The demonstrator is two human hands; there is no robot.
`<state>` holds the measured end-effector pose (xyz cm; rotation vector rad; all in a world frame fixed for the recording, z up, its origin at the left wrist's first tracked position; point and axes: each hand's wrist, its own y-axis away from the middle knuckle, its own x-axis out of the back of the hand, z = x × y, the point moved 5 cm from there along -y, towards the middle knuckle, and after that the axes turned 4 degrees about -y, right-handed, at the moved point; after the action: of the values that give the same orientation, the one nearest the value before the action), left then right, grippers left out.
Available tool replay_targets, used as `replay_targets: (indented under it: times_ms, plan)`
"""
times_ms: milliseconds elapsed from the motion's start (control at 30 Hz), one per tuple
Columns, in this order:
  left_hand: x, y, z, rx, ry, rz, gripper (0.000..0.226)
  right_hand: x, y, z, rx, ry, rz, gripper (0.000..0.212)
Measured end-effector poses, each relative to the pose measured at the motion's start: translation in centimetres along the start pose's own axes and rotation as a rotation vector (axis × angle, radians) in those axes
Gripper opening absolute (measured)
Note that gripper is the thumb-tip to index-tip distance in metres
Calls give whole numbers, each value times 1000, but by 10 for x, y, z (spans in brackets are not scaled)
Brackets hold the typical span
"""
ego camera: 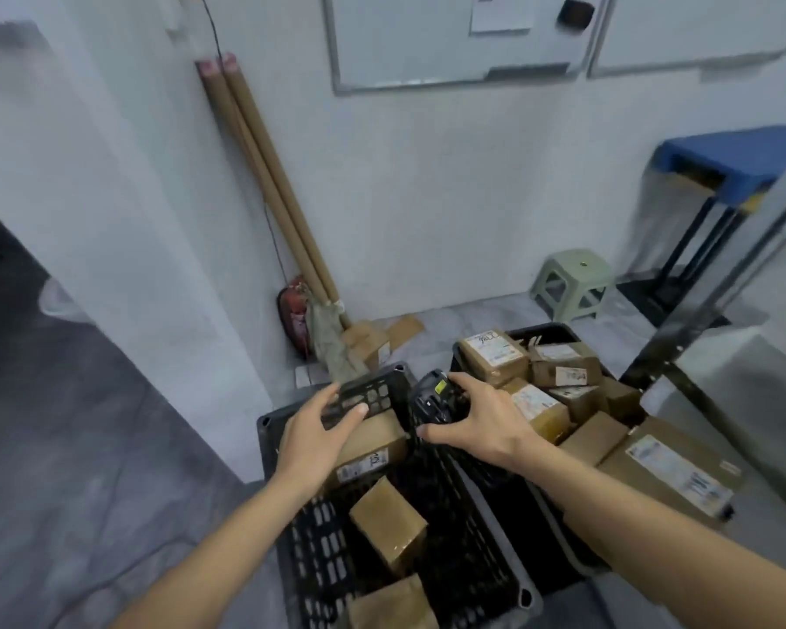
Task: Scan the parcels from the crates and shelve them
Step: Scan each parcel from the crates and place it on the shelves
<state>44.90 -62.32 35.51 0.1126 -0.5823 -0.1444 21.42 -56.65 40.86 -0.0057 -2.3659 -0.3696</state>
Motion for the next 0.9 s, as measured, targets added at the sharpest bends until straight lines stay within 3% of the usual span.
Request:
replay_targets:
  times_ms: [267,367,433,567,733,900]
  plan:
    - [-65,-12,-150,251,-41,-39,65,-130,-78,92,-212,-31,-249,78]
    - [-80,-19,-186,283,-45,-62,63,-164,-88,123,-303,-20,-275,85]
    - [-91,-22,-201,289,-55,-92,62,-179,-88,141,-357,-18,-268,94]
    - [-114,-25,-223,282,-82,-163,62,-197,-81,169,-434,-8,-265,85]
    - [-142,-35,-240,253,-150,-263,66,-214,-77,185,-524,-29,-271,98]
    - [-162,-42,-258,264,-181,-334,71,-232,-71,198,-628,-116,-263,90]
